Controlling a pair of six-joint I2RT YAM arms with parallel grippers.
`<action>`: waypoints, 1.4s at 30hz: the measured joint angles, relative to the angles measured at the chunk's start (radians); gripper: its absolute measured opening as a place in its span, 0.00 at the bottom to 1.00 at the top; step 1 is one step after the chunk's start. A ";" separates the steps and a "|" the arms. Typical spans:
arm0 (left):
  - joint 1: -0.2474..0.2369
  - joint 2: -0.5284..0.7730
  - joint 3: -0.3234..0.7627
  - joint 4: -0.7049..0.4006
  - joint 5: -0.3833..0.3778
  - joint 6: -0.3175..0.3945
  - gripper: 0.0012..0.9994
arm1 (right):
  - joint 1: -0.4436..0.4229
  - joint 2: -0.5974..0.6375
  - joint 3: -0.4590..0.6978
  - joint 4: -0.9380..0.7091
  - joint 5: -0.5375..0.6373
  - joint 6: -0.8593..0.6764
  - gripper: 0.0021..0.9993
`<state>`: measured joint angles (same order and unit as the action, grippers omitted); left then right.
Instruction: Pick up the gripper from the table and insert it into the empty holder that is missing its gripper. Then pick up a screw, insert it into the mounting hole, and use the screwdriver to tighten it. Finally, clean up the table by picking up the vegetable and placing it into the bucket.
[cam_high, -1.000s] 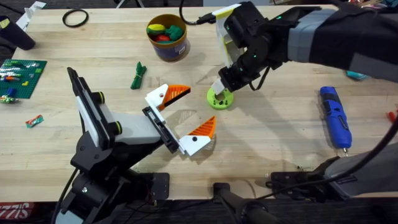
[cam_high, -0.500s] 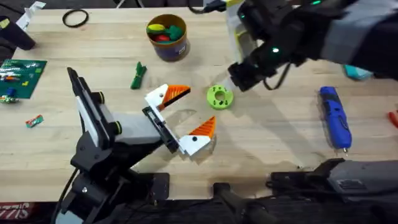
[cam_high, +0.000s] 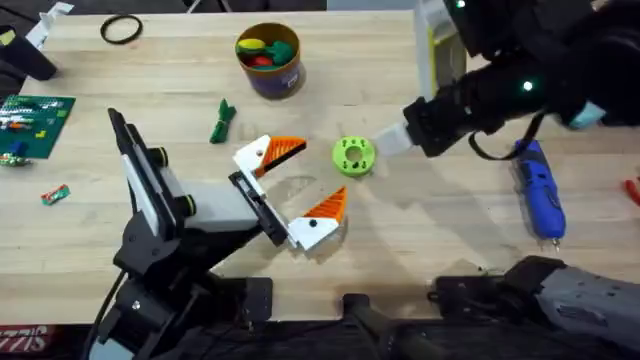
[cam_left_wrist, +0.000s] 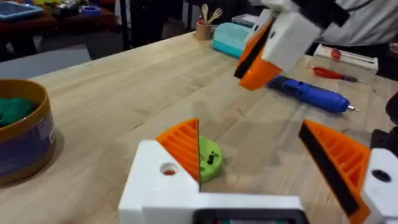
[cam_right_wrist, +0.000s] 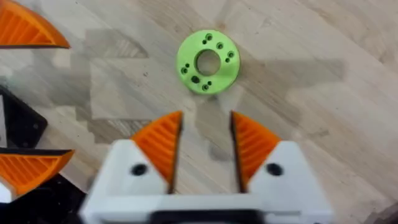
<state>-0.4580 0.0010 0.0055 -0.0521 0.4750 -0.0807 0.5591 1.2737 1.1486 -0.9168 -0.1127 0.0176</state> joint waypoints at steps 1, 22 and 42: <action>0.000 0.000 0.000 0.000 0.000 0.000 0.98 | 0.000 -0.006 -0.012 0.006 0.000 0.000 0.59; 0.000 0.000 0.000 0.000 0.000 0.000 0.98 | 0.094 0.272 -0.088 0.238 -0.007 0.004 0.80; 0.000 0.000 0.000 0.000 0.000 0.000 0.98 | 0.143 0.358 -0.089 0.285 -0.003 0.004 0.40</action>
<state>-0.4580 0.0010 0.0055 -0.0521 0.4751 -0.0807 0.7021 1.6321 1.0592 -0.6316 -0.1157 0.0220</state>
